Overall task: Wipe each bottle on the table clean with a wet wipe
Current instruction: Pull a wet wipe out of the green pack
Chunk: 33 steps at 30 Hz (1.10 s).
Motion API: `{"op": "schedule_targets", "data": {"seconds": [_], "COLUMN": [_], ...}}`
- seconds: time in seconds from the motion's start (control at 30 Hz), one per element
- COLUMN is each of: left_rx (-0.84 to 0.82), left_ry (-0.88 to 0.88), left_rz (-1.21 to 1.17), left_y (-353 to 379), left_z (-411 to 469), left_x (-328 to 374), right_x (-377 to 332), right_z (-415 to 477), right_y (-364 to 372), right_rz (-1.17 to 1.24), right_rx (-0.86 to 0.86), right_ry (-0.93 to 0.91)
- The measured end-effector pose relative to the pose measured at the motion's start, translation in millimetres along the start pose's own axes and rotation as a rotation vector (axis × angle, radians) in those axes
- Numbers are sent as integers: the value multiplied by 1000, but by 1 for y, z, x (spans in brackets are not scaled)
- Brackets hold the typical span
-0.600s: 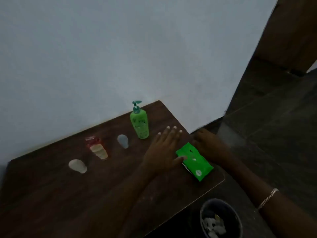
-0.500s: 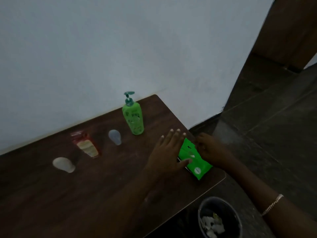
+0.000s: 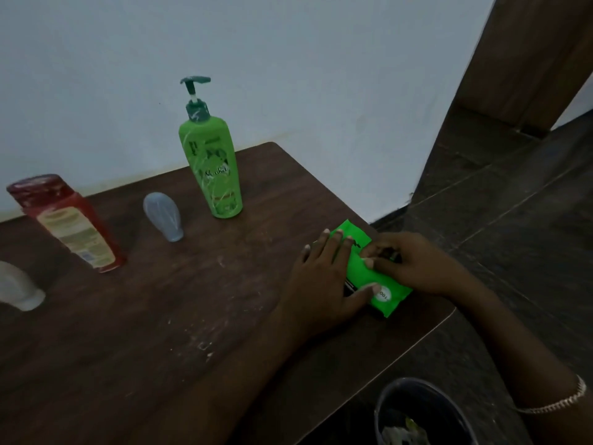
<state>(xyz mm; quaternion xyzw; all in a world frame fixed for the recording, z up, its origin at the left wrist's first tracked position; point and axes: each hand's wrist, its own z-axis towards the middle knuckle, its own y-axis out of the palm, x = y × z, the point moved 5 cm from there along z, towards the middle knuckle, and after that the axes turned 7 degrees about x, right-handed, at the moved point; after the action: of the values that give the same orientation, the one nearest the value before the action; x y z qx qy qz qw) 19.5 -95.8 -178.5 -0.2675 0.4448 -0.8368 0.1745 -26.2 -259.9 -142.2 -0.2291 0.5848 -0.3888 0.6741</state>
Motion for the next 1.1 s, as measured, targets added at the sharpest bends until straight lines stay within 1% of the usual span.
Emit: {"op": "schedule_targets", "data": {"seconds": [0.13, 0.2, 0.3, 0.4, 0.5, 0.6, 0.67, 0.73, 0.8, 0.9, 1.0, 1.1], "left_rx": [34, 58, 80, 79, 55, 43, 53, 56, 50, 70, 191, 323], "left_ry": [0, 21, 40, 36, 29, 27, 25, 20, 3, -66, -164, -311], "left_rz": [-18, -3, 1, 1, -3, 2, 1, -7, -38, -104, -222, -225], "left_y": [1, 2, 2, -2, -5, -7, -9, -10, -11, -15, -33, -54], "left_z": [2, 1, 3, 1, 1, 2, 2, 2, 1, -3, -11, -23], "left_x": [-1, -2, -3, -2, 0, 1, 1, 2, 2, -4, -14, -34], "right_x": [-2, -4, -4, 7, 10, -2, -12, -24, -34, -48, -62, -74], "right_z": [2, 0, -3, -8, -9, -9, -9, -8, -6, -1, 6, 17], "right_y": [2, 4, 0, -8, -17, -28, -31, -31, -28, -26, -20, -11], "right_rz": [42, 113, 284, 463, 744, 998, 1100, 1112, 1073, 1034, 1040, 1028], "right_rx": [-117, -125, -43, 79, 128, 174, 161, 136, 135, 195, 177, 144], "right_ry": [23, 14, 37, 145, 239, 228, 220, 213, 205, 155, 93, 81]}}
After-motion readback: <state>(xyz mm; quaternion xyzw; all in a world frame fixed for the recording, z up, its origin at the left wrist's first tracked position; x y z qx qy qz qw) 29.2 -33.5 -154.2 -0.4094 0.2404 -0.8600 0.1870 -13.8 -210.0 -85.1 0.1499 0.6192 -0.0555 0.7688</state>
